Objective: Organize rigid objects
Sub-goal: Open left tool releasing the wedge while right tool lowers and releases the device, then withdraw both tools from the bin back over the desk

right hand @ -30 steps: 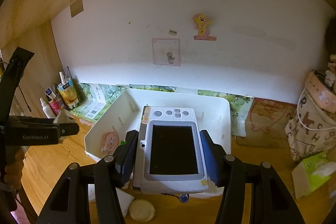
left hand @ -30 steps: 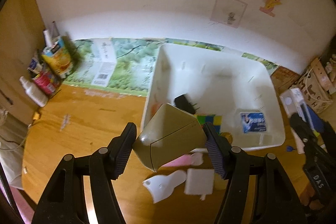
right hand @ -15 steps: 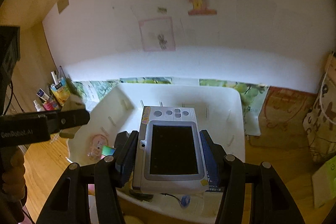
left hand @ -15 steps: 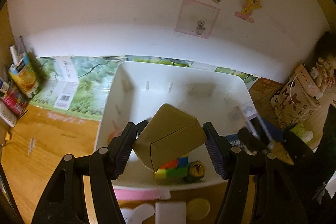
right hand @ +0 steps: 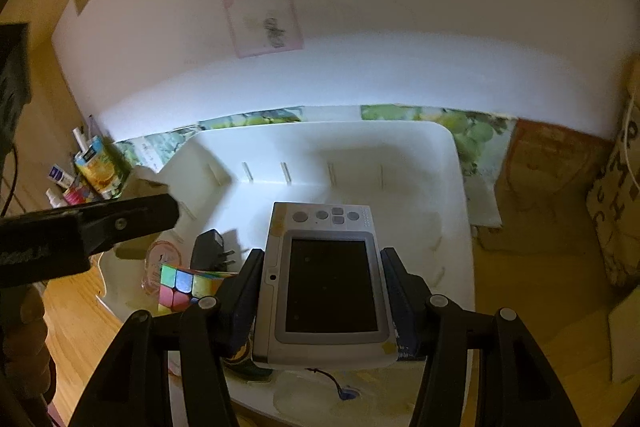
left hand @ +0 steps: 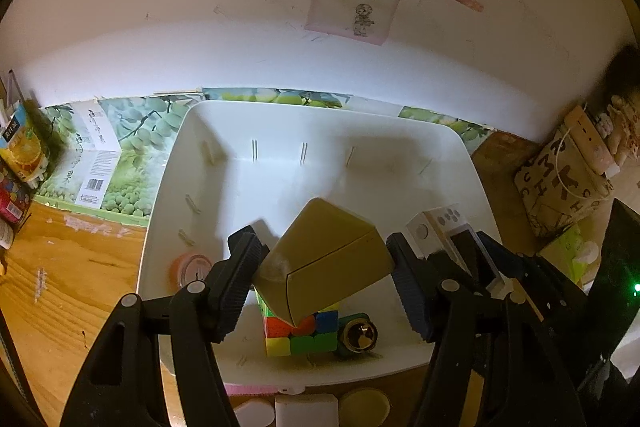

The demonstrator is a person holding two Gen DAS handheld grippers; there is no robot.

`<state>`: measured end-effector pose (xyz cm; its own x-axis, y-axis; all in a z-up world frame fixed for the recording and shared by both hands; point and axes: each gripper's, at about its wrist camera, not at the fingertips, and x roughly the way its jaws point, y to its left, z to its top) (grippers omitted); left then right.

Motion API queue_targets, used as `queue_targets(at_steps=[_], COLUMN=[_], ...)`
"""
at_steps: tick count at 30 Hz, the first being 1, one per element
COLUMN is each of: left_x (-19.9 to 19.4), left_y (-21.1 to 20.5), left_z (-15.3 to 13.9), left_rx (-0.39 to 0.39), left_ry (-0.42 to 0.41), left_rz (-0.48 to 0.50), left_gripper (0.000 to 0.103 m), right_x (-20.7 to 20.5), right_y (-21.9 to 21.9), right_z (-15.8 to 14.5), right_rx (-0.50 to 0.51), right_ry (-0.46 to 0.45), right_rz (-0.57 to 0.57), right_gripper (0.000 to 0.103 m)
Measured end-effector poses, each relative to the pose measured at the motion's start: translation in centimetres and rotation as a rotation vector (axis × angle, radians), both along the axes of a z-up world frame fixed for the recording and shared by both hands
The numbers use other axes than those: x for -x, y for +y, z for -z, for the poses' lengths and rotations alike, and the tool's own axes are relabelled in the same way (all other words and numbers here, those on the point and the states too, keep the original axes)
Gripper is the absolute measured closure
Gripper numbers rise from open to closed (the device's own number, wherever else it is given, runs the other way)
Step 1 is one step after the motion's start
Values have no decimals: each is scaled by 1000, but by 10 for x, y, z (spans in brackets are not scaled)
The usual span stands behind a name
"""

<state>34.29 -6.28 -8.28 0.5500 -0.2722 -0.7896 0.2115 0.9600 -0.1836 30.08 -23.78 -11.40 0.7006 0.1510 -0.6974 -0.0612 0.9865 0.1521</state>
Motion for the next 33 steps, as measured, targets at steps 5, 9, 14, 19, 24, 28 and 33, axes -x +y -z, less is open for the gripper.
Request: queue_targets(at_steps=[5,9,14,19,24,28,33], left_x=[4,9,20,38,60,80,99], left_y=[2,4,12,24,34,44,58], left_z=[-7,-15,-28,-49,-70,-88,-103], left_rx=[17,17,24,50,60,60,70], left_ry=[-11,-28,-59,-104,-162,-212,-266], left_rz=[4,-2,-20,-49,-70,-90,-116], left_gripper=[21,21,21,21,21,21,21], right_x=[8,12,24,42,65,85,108], right_y=[2,1,1,3,5,6,10], right_z=[-11,-17,-30,-46,-66,-78,-89], right_rx=[6,15,25,37,53,65,83], right_ry=[-49,-55,-69,-109,-155,-192,-221], right_rz=[9,16,32,38,44,55,65], right_gripper=[26,26,23,23,23,21,21])
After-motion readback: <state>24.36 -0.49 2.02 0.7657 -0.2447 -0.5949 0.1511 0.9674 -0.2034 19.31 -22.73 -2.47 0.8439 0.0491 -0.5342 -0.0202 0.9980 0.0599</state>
